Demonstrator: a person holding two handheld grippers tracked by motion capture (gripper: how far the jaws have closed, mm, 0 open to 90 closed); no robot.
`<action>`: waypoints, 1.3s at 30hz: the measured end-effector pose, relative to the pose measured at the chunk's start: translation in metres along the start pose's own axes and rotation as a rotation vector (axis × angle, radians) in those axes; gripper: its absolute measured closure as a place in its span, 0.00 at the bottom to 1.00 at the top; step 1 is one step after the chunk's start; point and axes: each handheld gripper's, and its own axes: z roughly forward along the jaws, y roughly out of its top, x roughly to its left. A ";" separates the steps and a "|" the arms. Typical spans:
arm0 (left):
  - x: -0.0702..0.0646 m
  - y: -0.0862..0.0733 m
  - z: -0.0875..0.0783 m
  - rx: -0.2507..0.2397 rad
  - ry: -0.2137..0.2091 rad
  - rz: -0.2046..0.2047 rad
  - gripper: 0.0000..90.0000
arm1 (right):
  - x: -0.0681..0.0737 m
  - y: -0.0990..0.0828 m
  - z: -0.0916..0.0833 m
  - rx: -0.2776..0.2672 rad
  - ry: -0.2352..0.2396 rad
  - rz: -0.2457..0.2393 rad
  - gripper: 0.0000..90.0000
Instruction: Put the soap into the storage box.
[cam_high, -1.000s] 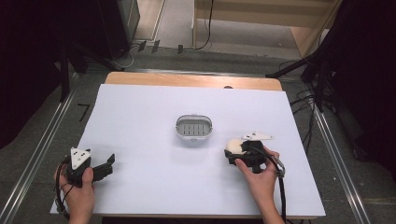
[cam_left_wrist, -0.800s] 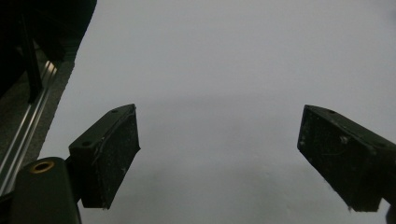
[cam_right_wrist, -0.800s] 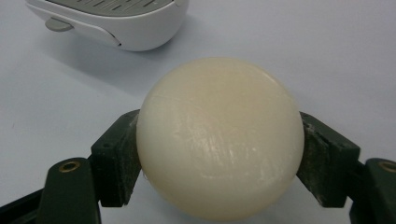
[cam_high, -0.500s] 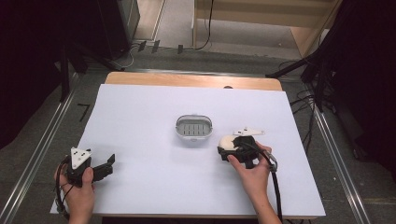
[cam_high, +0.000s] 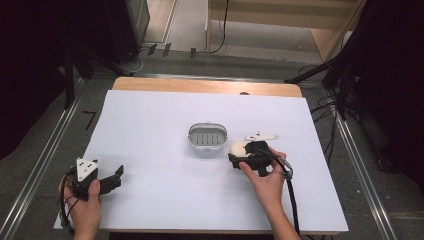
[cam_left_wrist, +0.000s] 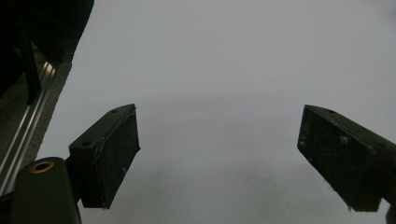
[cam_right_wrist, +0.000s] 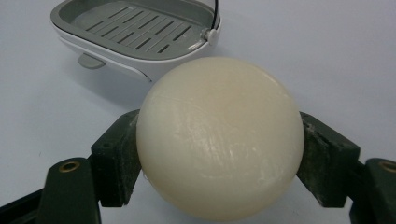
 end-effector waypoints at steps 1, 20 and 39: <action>0.000 0.000 0.000 0.001 0.000 0.000 0.15 | 0.000 0.001 0.000 0.002 -0.001 -0.001 0.28; 0.000 0.000 0.000 0.002 -0.001 -0.001 0.15 | 0.008 0.016 0.006 -0.001 0.015 -0.012 0.28; 0.001 0.000 0.001 0.004 -0.003 -0.003 0.15 | 0.018 0.034 0.009 -0.013 0.029 -0.032 0.28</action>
